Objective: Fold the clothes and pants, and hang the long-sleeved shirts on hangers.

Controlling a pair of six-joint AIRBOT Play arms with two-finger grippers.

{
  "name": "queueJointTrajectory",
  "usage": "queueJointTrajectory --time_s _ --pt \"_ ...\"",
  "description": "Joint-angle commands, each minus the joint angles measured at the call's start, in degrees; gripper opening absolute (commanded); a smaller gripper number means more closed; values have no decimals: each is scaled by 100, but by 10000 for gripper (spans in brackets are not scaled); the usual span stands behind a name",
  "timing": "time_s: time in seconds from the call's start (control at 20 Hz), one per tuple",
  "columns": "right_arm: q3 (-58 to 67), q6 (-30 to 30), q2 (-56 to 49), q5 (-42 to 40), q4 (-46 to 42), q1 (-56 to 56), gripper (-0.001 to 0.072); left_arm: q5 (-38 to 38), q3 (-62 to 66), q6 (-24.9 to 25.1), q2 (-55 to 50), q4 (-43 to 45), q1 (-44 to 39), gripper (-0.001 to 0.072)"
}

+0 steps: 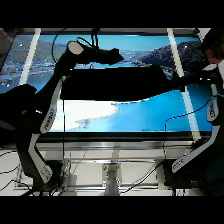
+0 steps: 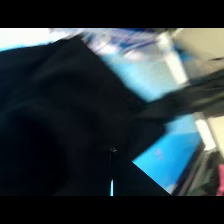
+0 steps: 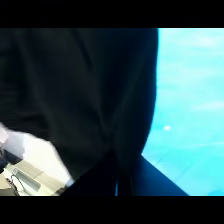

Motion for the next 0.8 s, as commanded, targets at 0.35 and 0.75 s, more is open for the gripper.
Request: queueJointTrajectory --time_s 0.35,0.75 --pt "7 28 2004 734 -114 -979 10 -304 4 -1768 -1209 2240 -1552 5" --pt "9 44 2857 271 330 -531 9 4 11 -1902 -920 3550 -1766 4"
